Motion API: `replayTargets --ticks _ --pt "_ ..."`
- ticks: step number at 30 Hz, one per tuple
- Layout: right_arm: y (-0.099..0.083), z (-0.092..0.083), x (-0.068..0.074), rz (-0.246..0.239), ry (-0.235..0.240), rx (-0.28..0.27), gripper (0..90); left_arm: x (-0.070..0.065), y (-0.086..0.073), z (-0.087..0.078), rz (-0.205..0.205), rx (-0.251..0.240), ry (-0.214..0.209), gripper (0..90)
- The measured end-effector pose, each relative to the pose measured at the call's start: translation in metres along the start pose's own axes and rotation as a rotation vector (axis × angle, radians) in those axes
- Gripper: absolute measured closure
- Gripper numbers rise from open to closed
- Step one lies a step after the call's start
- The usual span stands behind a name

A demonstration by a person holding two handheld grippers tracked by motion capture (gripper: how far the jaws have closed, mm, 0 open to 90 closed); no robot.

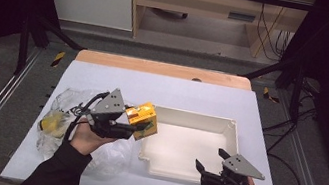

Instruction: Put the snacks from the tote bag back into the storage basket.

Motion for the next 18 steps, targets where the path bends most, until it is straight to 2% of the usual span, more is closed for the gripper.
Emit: replayTargets --ticks 11,18 --pt "-0.002 0.003 -0.001 -0.003 -0.007 0.007 16.3 -0.005 -0.008 0.028 0.012 0.031 -0.055 50.3" --pt "-0.003 0.004 -0.003 -0.008 -0.012 0.004 15.8 -0.01 -0.016 0.044 0.035 0.054 -0.096 50.3"
Point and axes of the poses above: each handheld gripper's, and its own axes: z roughly forward along the jaws, y roughly out of its top, x roughly to its left, the point moved 8 cm from there along z, roughly forward along the jaws, and after that the axes turned 9 degrees about -x, right-handed, at the moved point
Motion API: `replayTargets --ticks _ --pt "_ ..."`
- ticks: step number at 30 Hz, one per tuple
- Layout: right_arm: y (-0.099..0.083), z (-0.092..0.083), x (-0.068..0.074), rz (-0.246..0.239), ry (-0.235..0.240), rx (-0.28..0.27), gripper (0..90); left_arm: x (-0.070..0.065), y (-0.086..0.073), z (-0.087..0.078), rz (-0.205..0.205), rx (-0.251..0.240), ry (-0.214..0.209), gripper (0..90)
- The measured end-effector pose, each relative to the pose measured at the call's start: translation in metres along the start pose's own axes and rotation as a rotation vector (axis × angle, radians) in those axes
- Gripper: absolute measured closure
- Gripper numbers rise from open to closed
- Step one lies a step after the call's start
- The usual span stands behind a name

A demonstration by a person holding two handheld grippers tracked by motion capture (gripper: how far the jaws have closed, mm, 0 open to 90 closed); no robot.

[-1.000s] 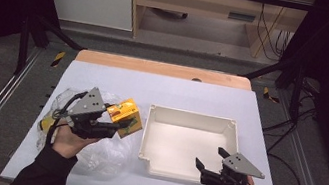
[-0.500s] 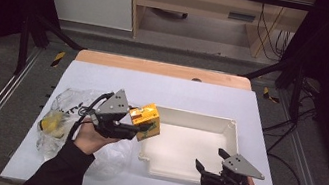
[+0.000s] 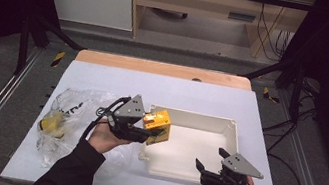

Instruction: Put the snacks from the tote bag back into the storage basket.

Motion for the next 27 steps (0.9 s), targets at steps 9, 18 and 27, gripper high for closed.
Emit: replayTargets --ticks 9,18,27 --pt "-0.001 0.001 0.0 -0.004 0.0 0.005 15.8 -0.004 -0.013 0.016 0.0 0.038 -0.054 50.3" --pt "-0.003 0.002 0.001 -0.008 0.003 0.009 15.9 -0.007 -0.031 0.028 -0.005 0.069 -0.113 50.2" --pt "-0.003 0.003 0.001 -0.013 0.006 0.01 16.2 -0.012 -0.043 0.033 0.011 0.092 -0.168 50.2"
Point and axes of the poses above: each handheld gripper's, and its own axes: z roughly forward along the jaws, y roughly out of its top, x roughly to its left, the point moved 8 cm from there along z, roughly forward along the jaws, and after that the axes turned 9 degrees about -x, right-handed, at the moved point
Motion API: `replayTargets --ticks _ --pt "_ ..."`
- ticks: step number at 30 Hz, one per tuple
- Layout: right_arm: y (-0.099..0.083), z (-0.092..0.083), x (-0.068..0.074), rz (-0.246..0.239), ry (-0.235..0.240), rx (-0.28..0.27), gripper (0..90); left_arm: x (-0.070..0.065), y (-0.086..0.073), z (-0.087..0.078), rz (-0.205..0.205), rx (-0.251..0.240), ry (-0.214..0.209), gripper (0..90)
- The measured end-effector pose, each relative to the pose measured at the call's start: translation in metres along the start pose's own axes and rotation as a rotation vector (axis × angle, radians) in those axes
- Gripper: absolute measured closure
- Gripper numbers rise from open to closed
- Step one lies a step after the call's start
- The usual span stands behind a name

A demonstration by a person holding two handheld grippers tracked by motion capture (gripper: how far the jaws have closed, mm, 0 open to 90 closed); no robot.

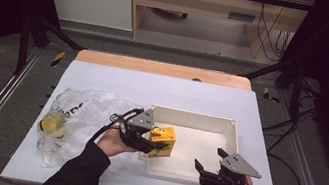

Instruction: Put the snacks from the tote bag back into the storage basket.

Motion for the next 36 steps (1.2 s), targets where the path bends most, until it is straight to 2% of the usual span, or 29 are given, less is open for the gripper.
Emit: replayTargets --ticks 16,26,36 --pt "-0.001 0.001 0.0 -0.003 0.002 0.002 16.4 -0.004 -0.02 0.013 0.008 0.035 -0.064 50.2" --pt "-0.002 0.002 0.001 0.0 0.003 0.007 16.6 -0.004 -0.024 0.017 0.011 0.027 -0.077 50.1" --pt "-0.002 0.002 0.0 -0.001 0.004 0.005 16.6 -0.006 -0.028 0.025 0.031 0.032 -0.091 50.1"
Point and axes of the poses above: each handheld gripper's, and its own axes: z roughly forward along the jaws, y roughly out of its top, x roughly to its left, the point moved 8 cm from there along z, roughly forward along the jaws, and after that the axes turned 9 degrees about -x, right-handed, at the moved point
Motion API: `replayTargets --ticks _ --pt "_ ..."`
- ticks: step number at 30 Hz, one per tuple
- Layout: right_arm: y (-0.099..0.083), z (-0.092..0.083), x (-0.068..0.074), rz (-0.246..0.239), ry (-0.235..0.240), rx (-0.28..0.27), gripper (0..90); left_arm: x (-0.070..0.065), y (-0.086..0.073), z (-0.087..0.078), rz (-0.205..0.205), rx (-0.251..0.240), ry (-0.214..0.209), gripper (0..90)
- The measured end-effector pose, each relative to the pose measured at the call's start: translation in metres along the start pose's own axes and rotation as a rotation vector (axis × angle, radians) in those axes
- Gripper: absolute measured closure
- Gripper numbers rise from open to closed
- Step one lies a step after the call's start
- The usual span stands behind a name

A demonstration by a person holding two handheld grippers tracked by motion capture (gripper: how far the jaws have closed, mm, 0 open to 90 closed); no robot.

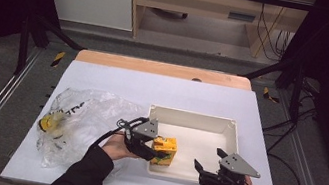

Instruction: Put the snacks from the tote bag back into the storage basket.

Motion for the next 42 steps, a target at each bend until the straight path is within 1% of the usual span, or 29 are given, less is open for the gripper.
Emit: replayTargets --ticks 5,6,13,15,17,19,21,22,23,24,25,26,28,30,31,32,34,37,38,42 --pt "0.0 0.0 0.0 0.001 0.0 0.001 16.6 -0.001 -0.001 0.004 0.006 -0.004 -0.009 50.2" --pt "0.0 0.0 0.0 -0.001 0.0 0.0 16.6 -0.002 -0.001 0.005 0.014 -0.005 -0.008 50.1" --pt "0.0 0.0 0.0 0.0 0.0 0.001 16.7 -0.002 -0.002 0.005 0.032 0.003 -0.007 49.7" --pt "0.0 0.0 0.0 0.0 -0.001 0.002 16.6 -0.002 -0.003 0.004 0.03 0.007 -0.01 49.4" --pt "0.0 0.0 0.0 0.001 -0.001 0.002 16.6 -0.001 -0.003 0.004 0.017 0.004 -0.009 48.6" --pt "0.0 0.0 0.0 0.004 -0.001 0.003 16.6 0.0 0.001 0.0 0.012 -0.025 0.006 45.5" --pt "0.0 0.0 0.0 0.003 -0.001 0.004 16.6 0.001 0.008 -0.004 -0.001 -0.063 0.033 36.8" --pt "0.0 0.0 0.0 0.001 -0.002 0.003 16.6 0.0 0.012 -0.008 -0.003 -0.082 0.031 34.7" --pt "0.0 0.0 0.0 0.003 -0.001 0.003 16.6 0.0 0.014 -0.011 -0.002 -0.09 0.036 34.2" --pt "0.0 0.0 0.0 0.002 -0.002 0.003 16.6 0.0 0.015 -0.014 -0.004 -0.092 0.048 32.6" --pt "0.0 0.0 0.0 0.003 -0.002 0.002 16.5 0.001 0.018 -0.018 -0.016 -0.101 0.068 29.1" --pt "0.0 0.0 0.0 0.004 -0.003 0.003 16.5 0.001 0.02 -0.02 -0.024 -0.108 0.075 25.2" --pt "-0.001 0.0 -0.001 0.002 -0.006 0.004 16.1 0.001 0.023 -0.028 -0.047 -0.12 0.096 23.9" --pt "-0.001 0.0 -0.001 0.002 -0.008 0.006 15.9 0.001 0.025 -0.035 -0.073 -0.117 0.128 19.9" --pt "-0.001 0.0 -0.001 0.003 -0.01 0.006 15.8 0.002 0.025 -0.038 -0.085 -0.116 0.148 19.0" --pt "0.0 0.0 -0.001 0.004 -0.011 0.005 15.7 0.002 0.025 -0.043 -0.099 -0.11 0.18 18.1" --pt "0.0 0.0 -0.001 0.007 -0.013 0.004 15.5 0.003 0.025 -0.052 -0.121 -0.11 0.223 15.3" --pt "0.0 0.0 -0.001 0.01 -0.016 0.006 15.1 0.004 0.024 -0.067 -0.153 -0.13 0.276 13.8" --pt "0.0 0.0 -0.002 0.01 -0.017 0.005 14.9 0.004 0.022 -0.075 -0.167 -0.138 0.304 13.7" --pt "0.0 -0.001 -0.003 0.009 -0.028 0.005 13.3 0.006 0.016 -0.1 -0.216 -0.168 0.381 12.9"
Point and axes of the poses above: each handheld gripper's, and its own axes: z roughly forward along the jaws, y roughly out of its top, x roughly to its left, the point moved 8 cm from there along z, roughly forward along the jaws, and after that the axes turned 9 degrees about -x, right-handed, at the moved point
